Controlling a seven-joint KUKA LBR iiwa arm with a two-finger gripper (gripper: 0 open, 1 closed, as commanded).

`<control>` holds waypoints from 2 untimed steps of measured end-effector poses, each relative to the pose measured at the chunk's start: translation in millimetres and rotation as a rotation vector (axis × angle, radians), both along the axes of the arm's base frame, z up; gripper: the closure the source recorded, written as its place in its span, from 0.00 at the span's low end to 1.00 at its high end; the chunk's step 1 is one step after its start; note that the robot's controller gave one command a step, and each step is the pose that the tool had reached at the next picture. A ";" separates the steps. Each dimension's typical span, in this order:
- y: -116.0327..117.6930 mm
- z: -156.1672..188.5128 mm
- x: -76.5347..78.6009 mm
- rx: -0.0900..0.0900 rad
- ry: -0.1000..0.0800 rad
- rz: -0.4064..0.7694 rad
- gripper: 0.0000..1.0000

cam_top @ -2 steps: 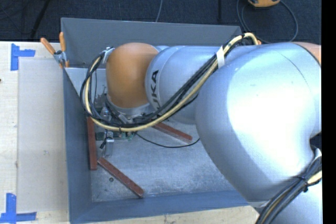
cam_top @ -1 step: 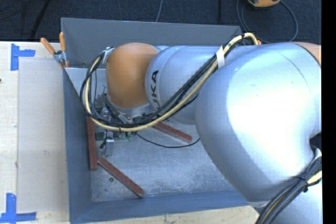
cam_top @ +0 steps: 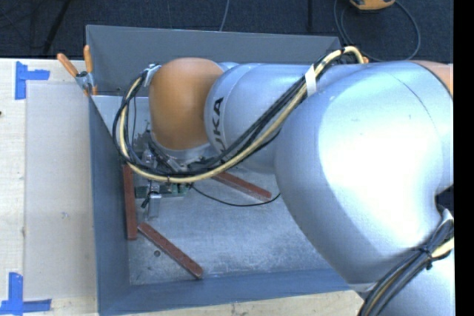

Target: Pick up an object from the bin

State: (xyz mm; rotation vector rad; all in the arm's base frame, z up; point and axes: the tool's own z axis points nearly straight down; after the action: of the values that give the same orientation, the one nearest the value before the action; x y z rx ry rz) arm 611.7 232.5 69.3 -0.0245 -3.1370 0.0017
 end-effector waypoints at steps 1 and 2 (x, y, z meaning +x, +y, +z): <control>0.4 -0.1 0.7 0.000 0.000 0.001 0.00; -18.7 15.1 -7.9 0.000 -0.002 0.013 0.00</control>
Offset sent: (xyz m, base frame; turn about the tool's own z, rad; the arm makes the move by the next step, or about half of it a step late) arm -0.0182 -0.0484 0.0350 -0.2816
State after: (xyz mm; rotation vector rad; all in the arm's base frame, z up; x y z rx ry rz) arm 603.8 213.9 84.4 -0.0035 -3.1394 0.0013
